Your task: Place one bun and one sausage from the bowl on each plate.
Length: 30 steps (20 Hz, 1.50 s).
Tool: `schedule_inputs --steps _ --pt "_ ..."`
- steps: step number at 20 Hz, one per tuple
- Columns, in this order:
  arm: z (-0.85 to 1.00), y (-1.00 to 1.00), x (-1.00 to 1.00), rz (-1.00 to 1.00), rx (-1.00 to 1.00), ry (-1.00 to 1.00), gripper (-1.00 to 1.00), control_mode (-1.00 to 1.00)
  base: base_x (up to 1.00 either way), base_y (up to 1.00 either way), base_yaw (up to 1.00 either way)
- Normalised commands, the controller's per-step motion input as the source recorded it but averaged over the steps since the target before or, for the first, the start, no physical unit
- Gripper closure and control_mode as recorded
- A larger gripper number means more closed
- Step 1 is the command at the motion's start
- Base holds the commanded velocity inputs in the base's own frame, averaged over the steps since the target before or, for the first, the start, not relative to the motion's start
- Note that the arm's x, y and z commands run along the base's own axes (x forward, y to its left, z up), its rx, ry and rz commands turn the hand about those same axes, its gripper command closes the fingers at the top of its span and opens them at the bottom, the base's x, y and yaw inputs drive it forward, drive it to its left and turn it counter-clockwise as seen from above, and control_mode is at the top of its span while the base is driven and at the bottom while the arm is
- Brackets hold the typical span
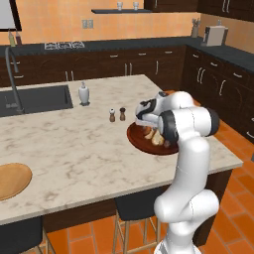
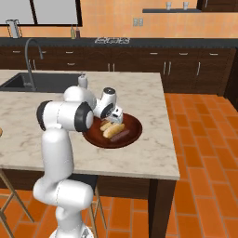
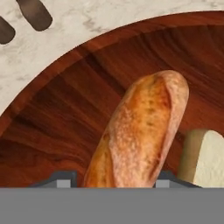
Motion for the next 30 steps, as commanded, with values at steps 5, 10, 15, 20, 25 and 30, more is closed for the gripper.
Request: schedule_inputs --steps 5,10,15,20,25,30 --pt "0.37 0.04 -0.42 0.00 0.00 0.00 1.00 -1.00 0.00 0.00 0.00" --pt "0.98 0.33 -0.55 0.03 -0.04 0.02 1.00 -1.00 0.00 0.00 0.00" --pt "0.98 0.49 -0.74 0.13 -0.24 0.22 1.00 -1.00 0.00 0.00 0.00" --pt "0.25 -0.02 -1.00 0.17 -0.03 -0.04 1.00 -1.00 0.00 0.00 0.00" --pt "0.00 0.00 -1.00 0.13 0.00 -0.28 1.00 -1.00 0.00 0.00 0.00" --pt "0.52 0.02 -1.00 0.09 0.00 0.09 1.00 -1.00 0.00 0.00 0.00"
